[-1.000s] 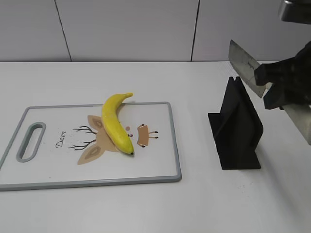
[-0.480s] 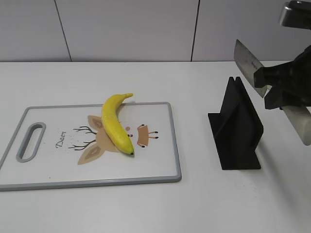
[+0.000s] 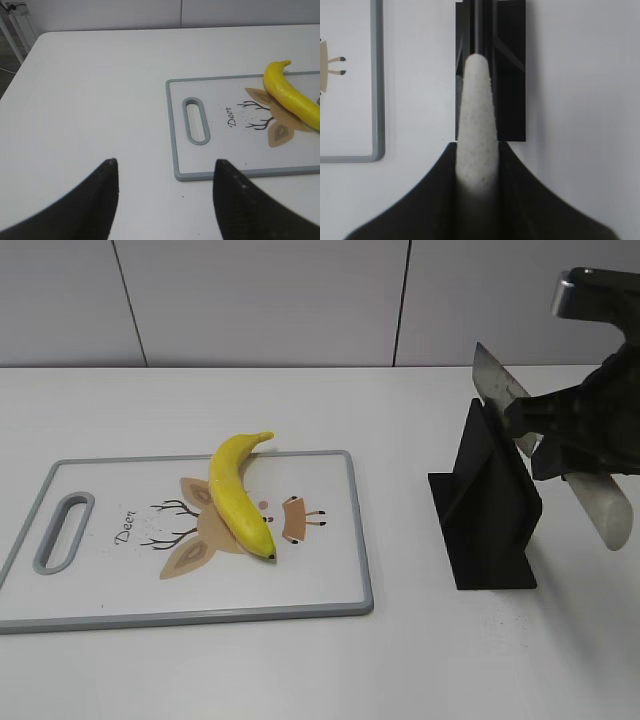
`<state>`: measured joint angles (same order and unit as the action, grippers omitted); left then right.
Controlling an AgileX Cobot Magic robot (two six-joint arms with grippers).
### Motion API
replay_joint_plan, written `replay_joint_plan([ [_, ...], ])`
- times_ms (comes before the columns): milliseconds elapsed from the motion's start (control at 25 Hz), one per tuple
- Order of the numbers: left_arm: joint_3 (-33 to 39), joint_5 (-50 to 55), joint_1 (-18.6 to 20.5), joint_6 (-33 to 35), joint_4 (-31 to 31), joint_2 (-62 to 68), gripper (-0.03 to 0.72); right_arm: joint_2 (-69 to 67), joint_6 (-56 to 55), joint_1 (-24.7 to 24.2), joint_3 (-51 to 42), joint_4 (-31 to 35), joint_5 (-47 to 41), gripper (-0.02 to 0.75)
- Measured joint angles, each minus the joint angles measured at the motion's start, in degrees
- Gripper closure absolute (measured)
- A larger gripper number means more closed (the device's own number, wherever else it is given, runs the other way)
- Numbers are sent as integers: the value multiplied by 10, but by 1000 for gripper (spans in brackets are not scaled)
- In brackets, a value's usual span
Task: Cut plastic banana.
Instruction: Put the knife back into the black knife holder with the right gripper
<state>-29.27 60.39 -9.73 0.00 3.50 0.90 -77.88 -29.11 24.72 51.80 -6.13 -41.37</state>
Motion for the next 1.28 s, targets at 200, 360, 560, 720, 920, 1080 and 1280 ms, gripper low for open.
replay_joint_plan([
  [200, 0, 0, 0, 0, 0, 0, 118, -36, 0, 0, 0, 2, 4, 560],
  [360, 0, 0, 0, 0, 0, 0, 118, -62, 0, 0, 0, 2, 7, 560],
  [560, 0, 0, 0, 0, 0, 0, 118, -70, 6, 0, 0, 2, 14, 560],
  [720, 0, 0, 0, 0, 0, 0, 118, -70, 23, 0, 0, 9, 23, 415],
  [920, 0, 0, 0, 0, 0, 0, 118, -70, 38, 0, 0, 20, 25, 145],
  [1080, 0, 0, 0, 0, 0, 0, 118, -68, 55, 0, 0, 25, 24, 114],
  [1280, 0, 0, 0, 0, 0, 0, 118, -15, 142, 0, 0, 67, -12, 115],
])
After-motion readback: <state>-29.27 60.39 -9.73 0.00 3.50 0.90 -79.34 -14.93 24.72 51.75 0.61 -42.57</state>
